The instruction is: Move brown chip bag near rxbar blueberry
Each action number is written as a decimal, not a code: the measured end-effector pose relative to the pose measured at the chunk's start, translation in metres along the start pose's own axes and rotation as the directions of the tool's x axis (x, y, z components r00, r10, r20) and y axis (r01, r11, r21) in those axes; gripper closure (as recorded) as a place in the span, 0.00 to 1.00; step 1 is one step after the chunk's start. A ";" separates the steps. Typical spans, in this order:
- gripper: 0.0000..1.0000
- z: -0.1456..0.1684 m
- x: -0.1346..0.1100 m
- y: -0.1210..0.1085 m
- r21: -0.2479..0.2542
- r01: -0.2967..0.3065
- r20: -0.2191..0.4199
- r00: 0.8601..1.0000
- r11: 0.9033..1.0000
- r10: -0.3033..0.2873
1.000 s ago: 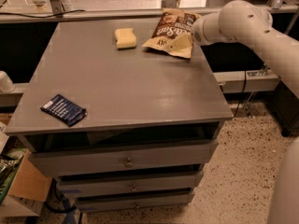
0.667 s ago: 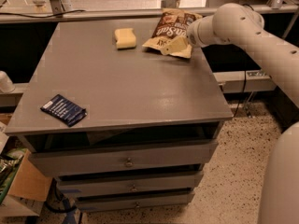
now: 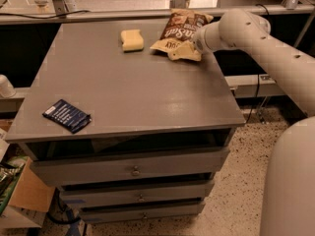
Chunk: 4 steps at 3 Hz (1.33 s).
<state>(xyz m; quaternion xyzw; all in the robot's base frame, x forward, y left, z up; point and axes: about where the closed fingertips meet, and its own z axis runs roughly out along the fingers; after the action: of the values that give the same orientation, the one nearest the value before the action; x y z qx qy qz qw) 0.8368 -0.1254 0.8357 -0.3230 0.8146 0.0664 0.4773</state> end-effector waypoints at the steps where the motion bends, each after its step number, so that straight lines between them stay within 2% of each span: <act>1: 0.41 0.002 0.004 0.002 -0.006 -0.003 -0.005 1.000 1.000 0.003; 3: 0.86 0.000 0.002 0.001 -0.006 -0.003 -0.005 1.000 1.000 0.003; 4: 1.00 -0.001 0.000 0.001 -0.006 -0.003 -0.005 1.000 1.000 0.003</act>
Offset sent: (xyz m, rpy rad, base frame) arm -0.0057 -0.0061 0.0020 0.0015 -0.0050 0.0011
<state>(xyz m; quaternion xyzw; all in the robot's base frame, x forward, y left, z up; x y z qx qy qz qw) 0.8357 -0.1249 0.8363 -0.3233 0.8161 0.0689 0.4742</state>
